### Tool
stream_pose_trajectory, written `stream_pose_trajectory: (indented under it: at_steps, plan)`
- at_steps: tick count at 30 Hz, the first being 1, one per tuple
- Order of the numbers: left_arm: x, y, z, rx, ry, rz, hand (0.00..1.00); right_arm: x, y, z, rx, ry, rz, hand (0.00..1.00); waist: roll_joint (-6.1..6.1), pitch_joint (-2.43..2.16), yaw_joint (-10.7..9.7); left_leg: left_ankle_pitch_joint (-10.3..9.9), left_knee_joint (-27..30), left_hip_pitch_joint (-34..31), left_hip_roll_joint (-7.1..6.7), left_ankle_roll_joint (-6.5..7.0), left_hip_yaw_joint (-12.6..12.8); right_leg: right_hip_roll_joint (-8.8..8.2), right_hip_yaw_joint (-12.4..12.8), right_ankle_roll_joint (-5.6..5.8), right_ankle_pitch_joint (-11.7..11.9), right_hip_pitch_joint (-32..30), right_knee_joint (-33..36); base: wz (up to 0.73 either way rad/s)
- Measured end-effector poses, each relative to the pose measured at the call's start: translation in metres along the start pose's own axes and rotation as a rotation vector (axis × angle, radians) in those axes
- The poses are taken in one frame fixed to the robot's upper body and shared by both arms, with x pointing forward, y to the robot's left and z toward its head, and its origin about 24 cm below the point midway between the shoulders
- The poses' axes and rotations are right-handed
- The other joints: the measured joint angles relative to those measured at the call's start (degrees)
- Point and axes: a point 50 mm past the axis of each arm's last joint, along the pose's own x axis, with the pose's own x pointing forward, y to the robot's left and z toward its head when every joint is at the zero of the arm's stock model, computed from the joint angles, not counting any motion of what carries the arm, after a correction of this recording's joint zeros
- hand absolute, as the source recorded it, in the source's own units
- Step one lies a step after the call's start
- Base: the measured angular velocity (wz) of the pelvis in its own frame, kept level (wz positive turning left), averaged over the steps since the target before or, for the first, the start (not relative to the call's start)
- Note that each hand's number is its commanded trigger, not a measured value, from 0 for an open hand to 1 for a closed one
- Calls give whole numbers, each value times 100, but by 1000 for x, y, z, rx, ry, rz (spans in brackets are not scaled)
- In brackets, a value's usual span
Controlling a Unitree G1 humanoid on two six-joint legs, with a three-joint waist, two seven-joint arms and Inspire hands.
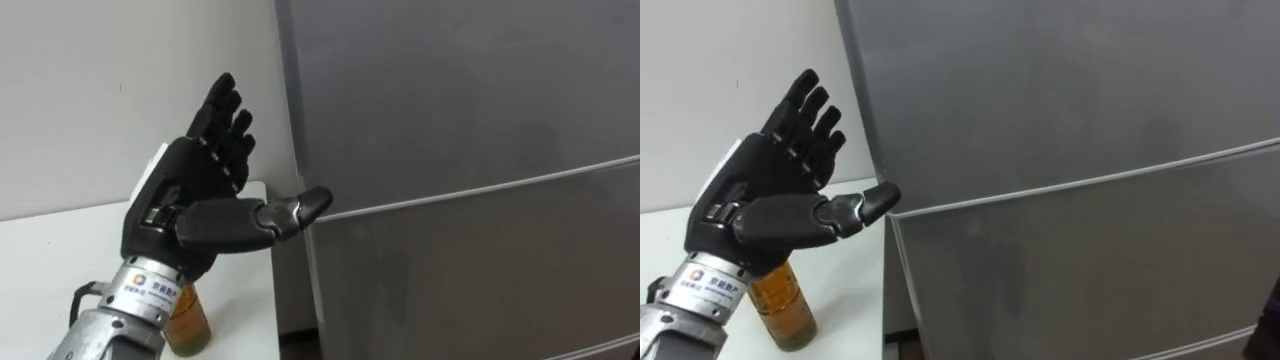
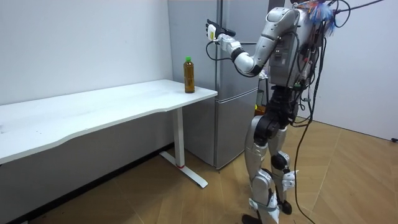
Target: Put the bottle in the upper fridge
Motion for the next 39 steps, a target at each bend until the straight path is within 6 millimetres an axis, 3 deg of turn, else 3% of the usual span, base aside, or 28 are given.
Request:
stream_pose_trajectory:
  at_steps: [9, 24, 39]
  plan:
    - [5, -2, -2, -22, 25, -21, 0, 0, 1, 0, 1, 0, 3, 0, -18, -2, -50, 0, -38, 17, 6, 0, 83, 3, 83, 1, 1, -40, 10, -5]
    - [6, -1, -12, -70, 80, -20, 0, 0, 3, 4, 11, 9, 24, 0, -67, -35, -316, 0, -54, 29, 6, 0, 95, 4, 120, 4, 11, -36, 10, 0]
    - [8, -9, -13, -27, 87, -64, 0, 0, 2, 7, 10, 10, 50, 0, -54, -68, -315, 15, 17, -165, 7, 25, 60, -11, -39, 9, 52, -122, 3, 5]
